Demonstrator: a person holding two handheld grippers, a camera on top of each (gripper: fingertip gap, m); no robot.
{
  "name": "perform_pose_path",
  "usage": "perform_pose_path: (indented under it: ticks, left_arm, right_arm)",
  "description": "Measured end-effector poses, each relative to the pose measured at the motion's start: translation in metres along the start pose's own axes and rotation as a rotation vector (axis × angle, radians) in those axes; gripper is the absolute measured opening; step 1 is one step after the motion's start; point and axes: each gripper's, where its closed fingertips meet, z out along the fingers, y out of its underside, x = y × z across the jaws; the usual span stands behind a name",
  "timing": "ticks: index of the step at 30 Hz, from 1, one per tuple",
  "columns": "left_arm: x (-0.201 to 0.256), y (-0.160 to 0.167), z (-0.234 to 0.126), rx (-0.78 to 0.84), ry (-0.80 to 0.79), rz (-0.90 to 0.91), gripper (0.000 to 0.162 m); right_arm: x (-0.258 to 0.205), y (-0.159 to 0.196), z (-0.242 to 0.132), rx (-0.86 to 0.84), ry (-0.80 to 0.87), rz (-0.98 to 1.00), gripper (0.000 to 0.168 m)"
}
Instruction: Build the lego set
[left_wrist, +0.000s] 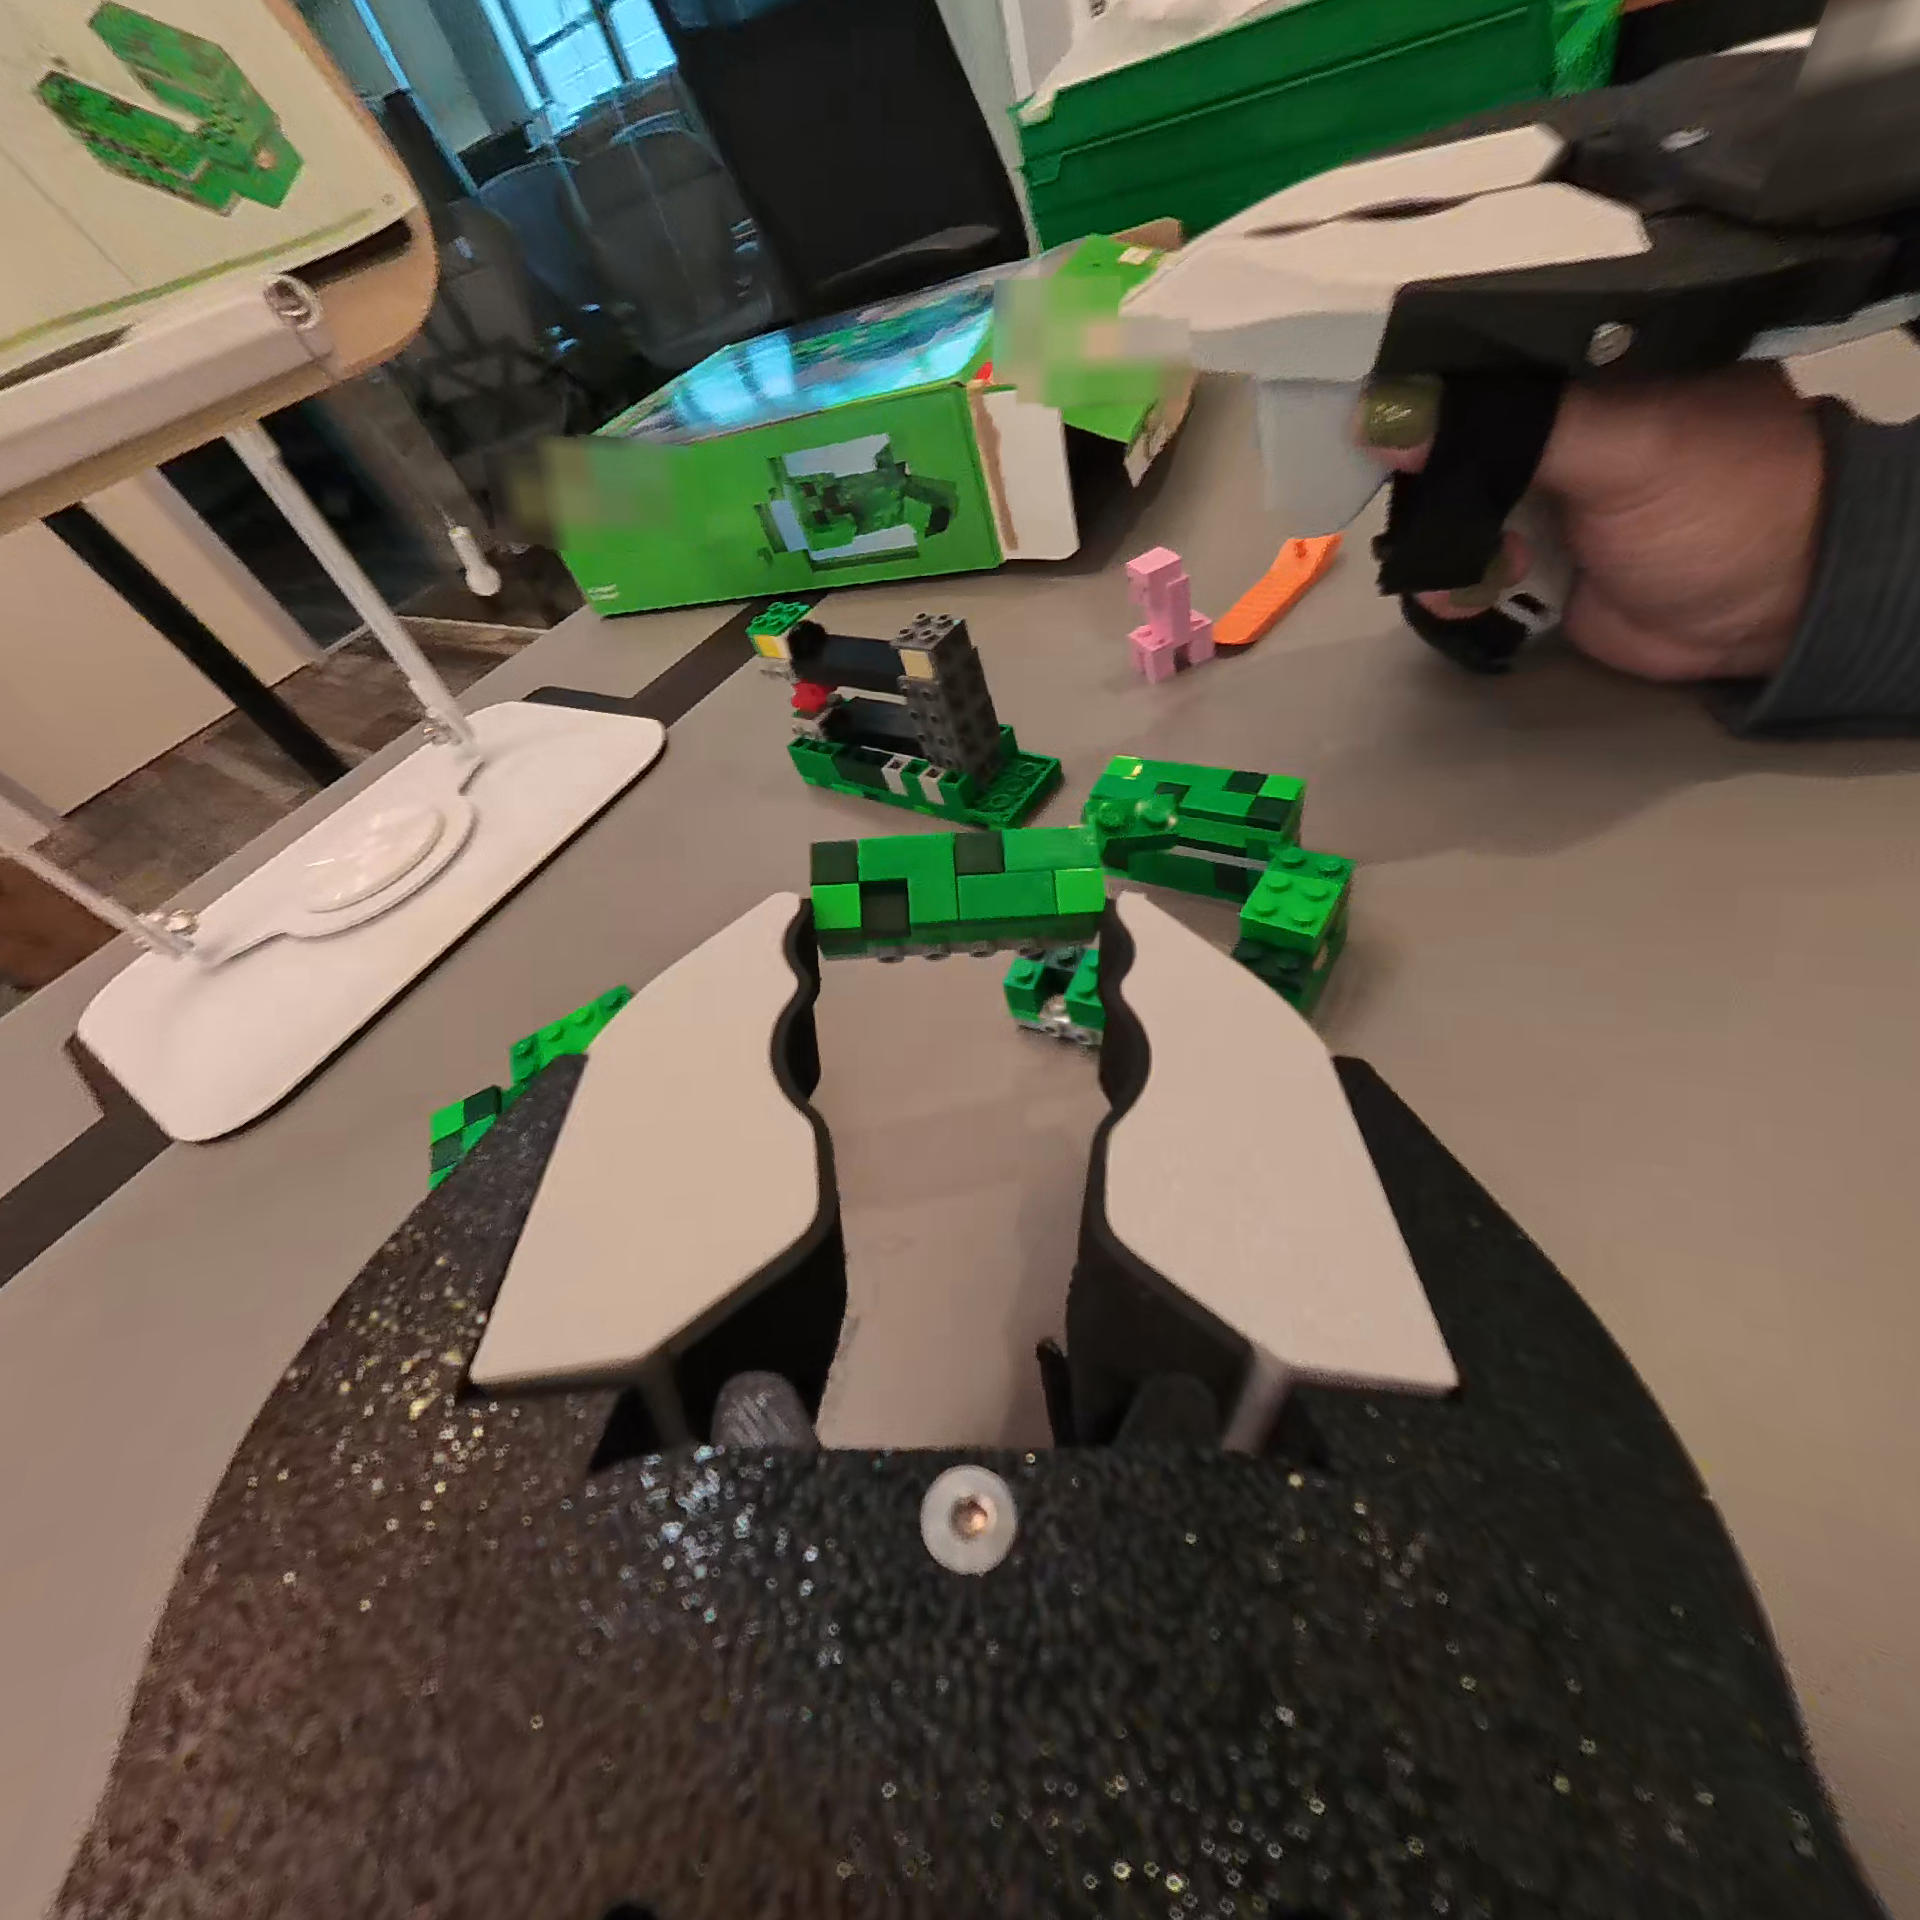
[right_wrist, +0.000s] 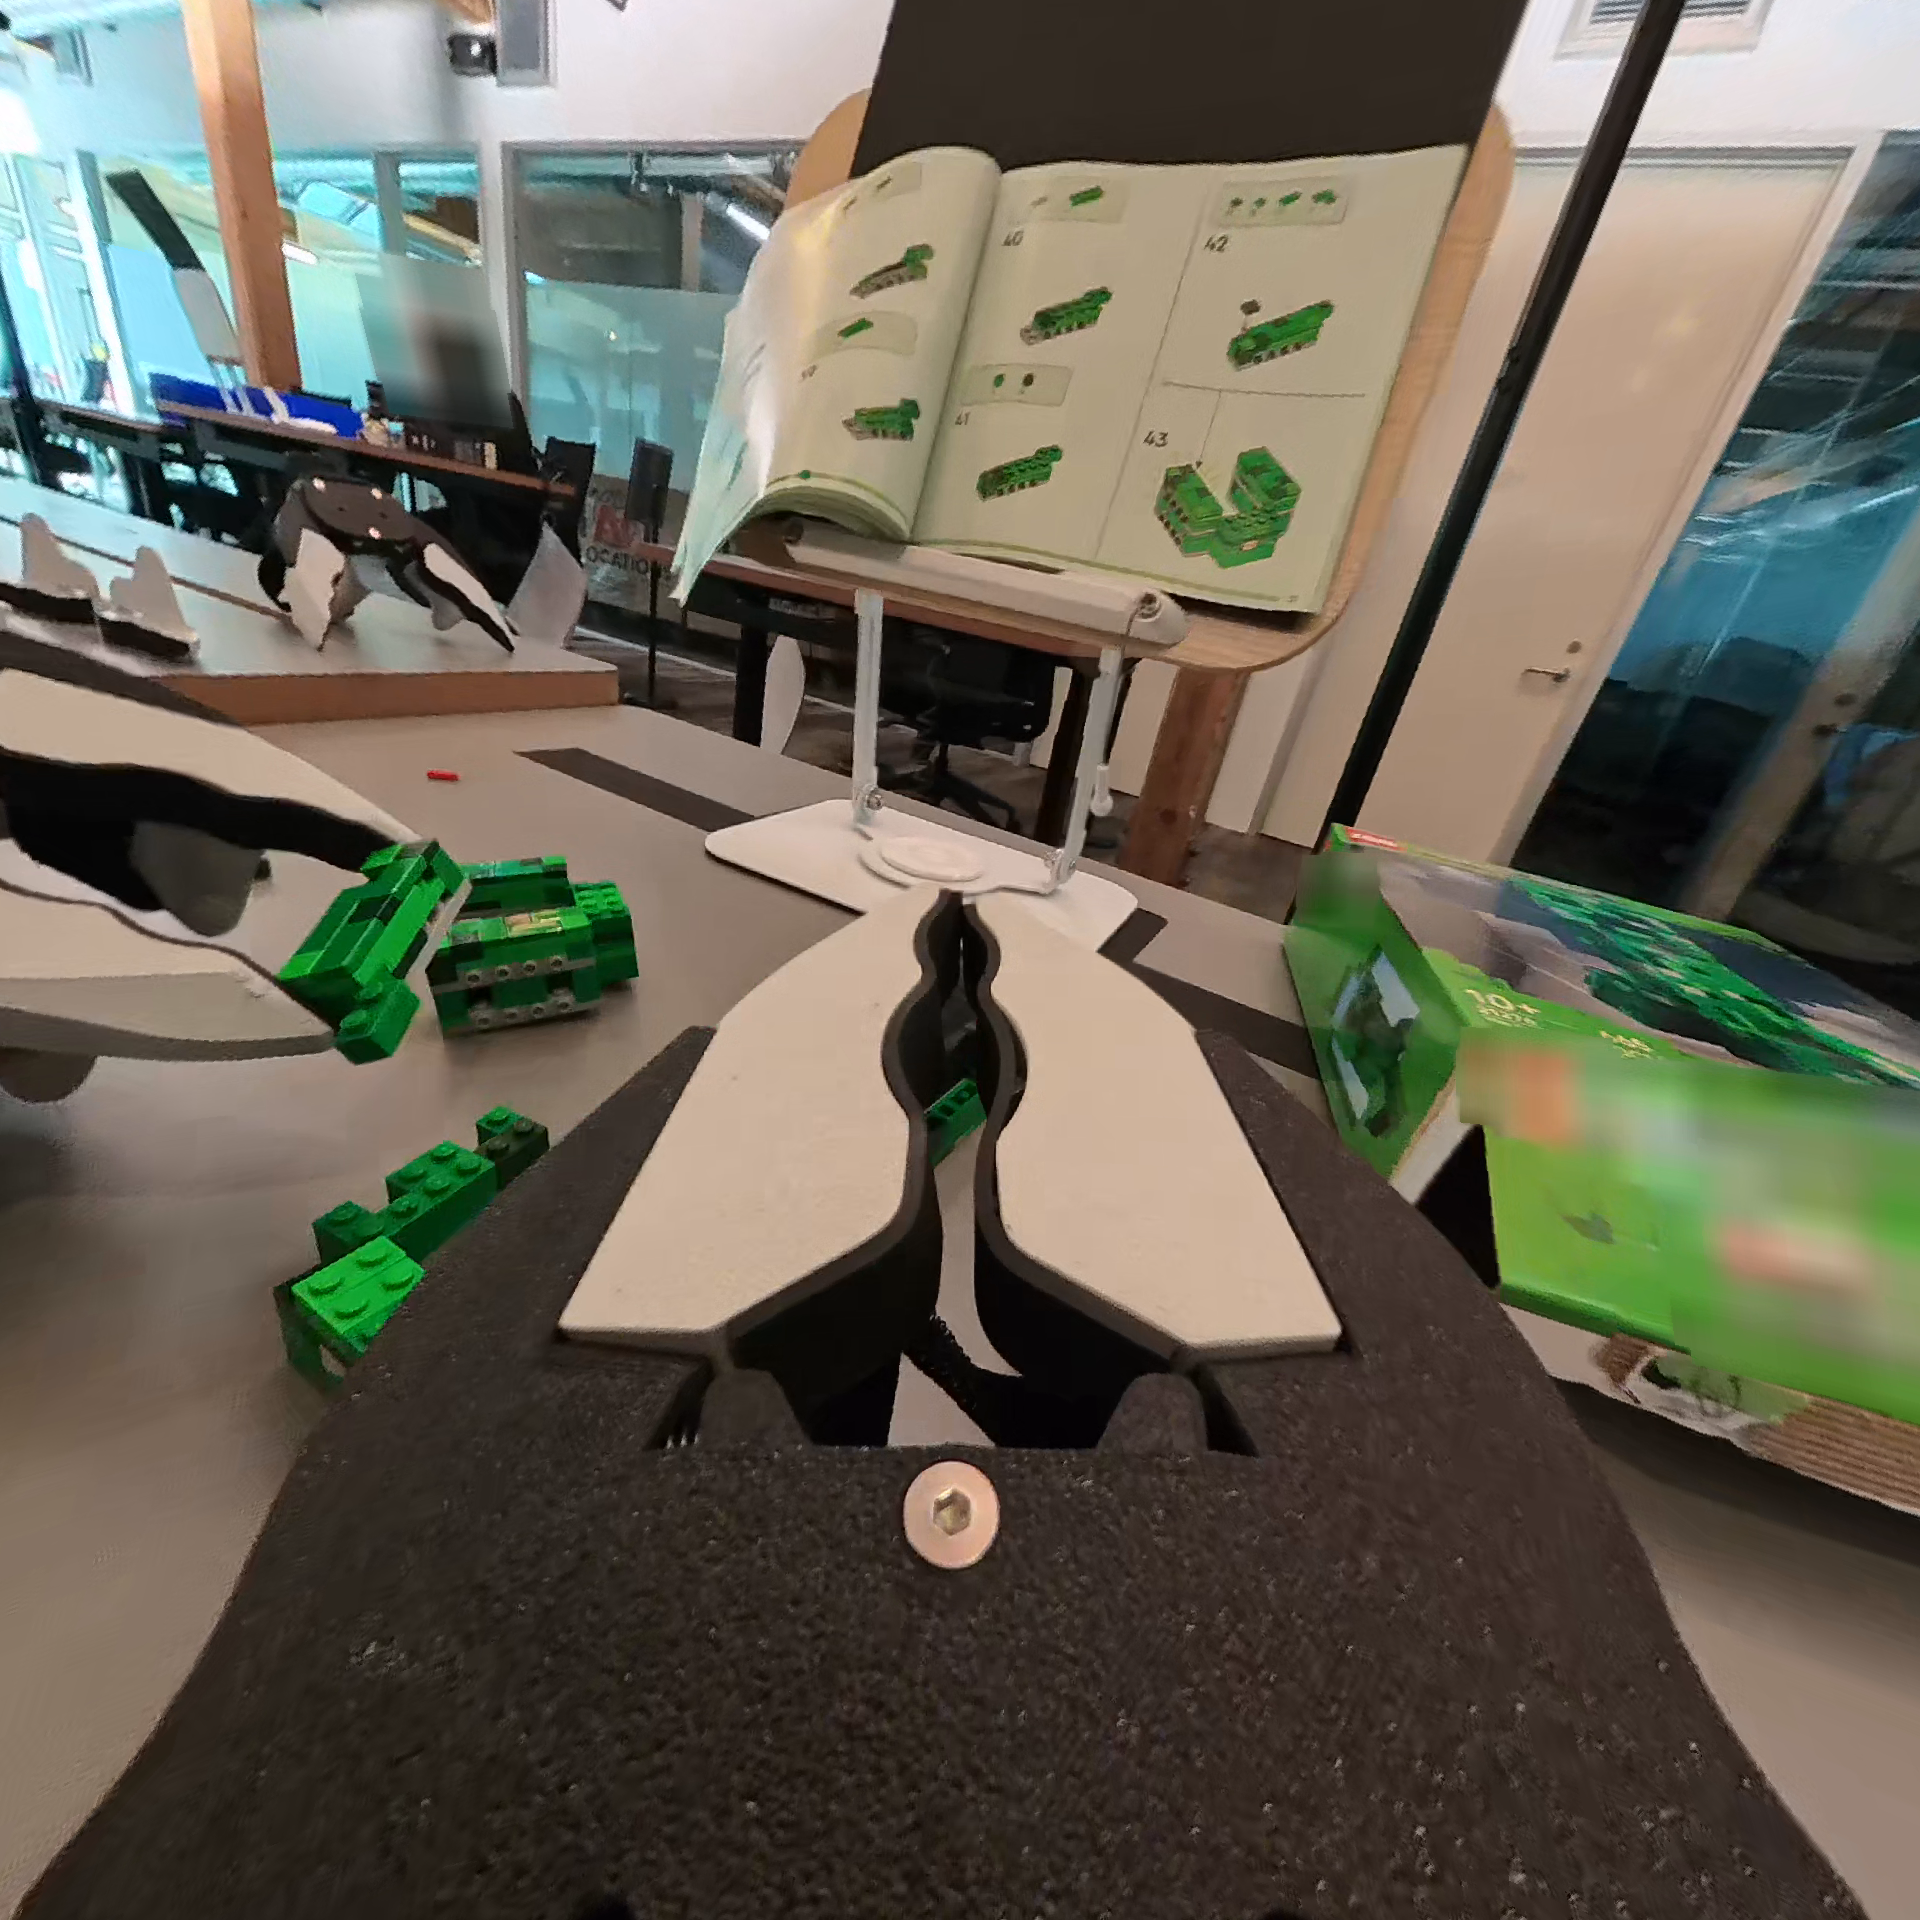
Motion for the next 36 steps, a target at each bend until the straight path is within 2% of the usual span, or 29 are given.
perform_pose_path:
  ticks: [8, 11, 16, 20, 26, 36]
  left_arm:
    - [0.021, -0.005, -0.004, 0.041, 0.223, -0.043, 0.051]
    - [0.025, -0.005, -0.003, 0.045, 0.357, -0.081, 0.051]
    - [0.029, 0.003, 0.005, -0.024, 0.501, -0.096, 0.051]
    - [0.037, 0.012, 0.011, -0.109, 0.535, -0.064, 0.051]
    - [0.032, 0.007, 0.01, -0.075, 0.556, -0.116, 0.051]
    - [0.032, 0.021, 0.014, -0.17, 0.617, -0.096, 0.051]
  right_arm:
    - [-0.009, -0.001, 0.001, 0.011, -0.065, 0.008, 0.0]
    - [-0.009, 0.0, 0.001, 0.01, -0.073, 0.019, 0.0]
    - [-0.012, 0.001, 0.002, 0.005, -0.088, 0.01, 0.0]
    - [-0.014, 0.003, 0.003, -0.004, -0.099, 0.003, 0.0]
    - [-0.015, 0.004, 0.005, -0.01, -0.108, 0.007, 0.0]
    - [-0.016, 0.004, 0.006, -0.011, -0.111, -0.009, 0.0]
